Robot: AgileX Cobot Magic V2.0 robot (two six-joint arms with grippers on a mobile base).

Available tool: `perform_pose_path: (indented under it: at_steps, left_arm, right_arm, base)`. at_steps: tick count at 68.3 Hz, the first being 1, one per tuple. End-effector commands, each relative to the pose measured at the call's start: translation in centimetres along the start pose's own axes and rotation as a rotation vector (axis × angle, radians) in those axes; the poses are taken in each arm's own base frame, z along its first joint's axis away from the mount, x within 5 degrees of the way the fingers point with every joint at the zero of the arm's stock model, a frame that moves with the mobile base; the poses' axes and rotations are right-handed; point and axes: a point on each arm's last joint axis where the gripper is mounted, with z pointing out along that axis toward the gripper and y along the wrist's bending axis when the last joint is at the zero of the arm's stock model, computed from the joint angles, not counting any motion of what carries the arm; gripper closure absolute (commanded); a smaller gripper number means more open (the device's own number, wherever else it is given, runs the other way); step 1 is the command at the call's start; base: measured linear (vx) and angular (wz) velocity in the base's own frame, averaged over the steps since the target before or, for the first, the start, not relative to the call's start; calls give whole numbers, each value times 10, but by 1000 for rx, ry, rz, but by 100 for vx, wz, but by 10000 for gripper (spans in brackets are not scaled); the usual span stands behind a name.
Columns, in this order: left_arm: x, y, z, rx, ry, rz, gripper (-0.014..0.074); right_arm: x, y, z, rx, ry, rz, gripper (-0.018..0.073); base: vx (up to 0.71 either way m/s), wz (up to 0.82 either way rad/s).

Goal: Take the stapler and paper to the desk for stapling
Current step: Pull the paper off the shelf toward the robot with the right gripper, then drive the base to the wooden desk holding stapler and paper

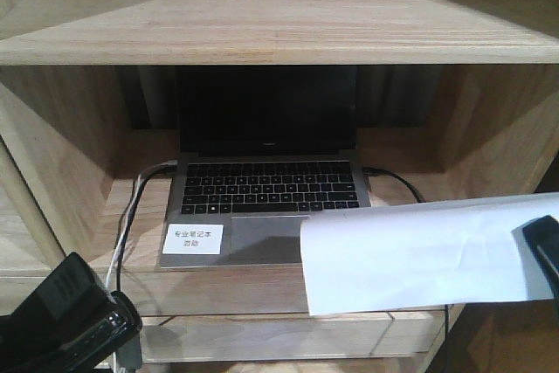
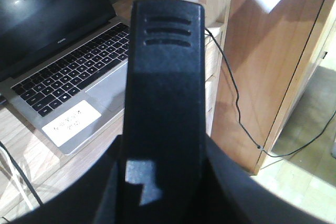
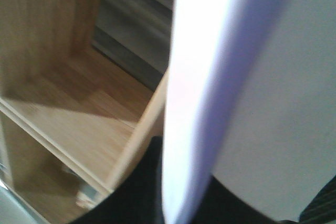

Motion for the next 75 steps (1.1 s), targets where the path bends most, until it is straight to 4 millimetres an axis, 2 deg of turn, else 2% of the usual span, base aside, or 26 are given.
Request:
perform_pose_path:
  at_steps: [1, 55, 75]
  left_arm:
    - [-18, 3, -5, -36, -121, -31, 603]
    - [-18, 3, -5, -36, -121, -31, 603]
    - [-18, 3, -5, -37, -122, -31, 603]
  right_arm:
    - [-4, 11, 4, -71, -11, -116, 564]
    - [-4, 11, 4, -73, -2, -151, 564]
    - [-3, 11, 4, -74, 1, -154, 564]
  base:
    - [0, 0]
    - [0, 0]
    - [-6, 19]
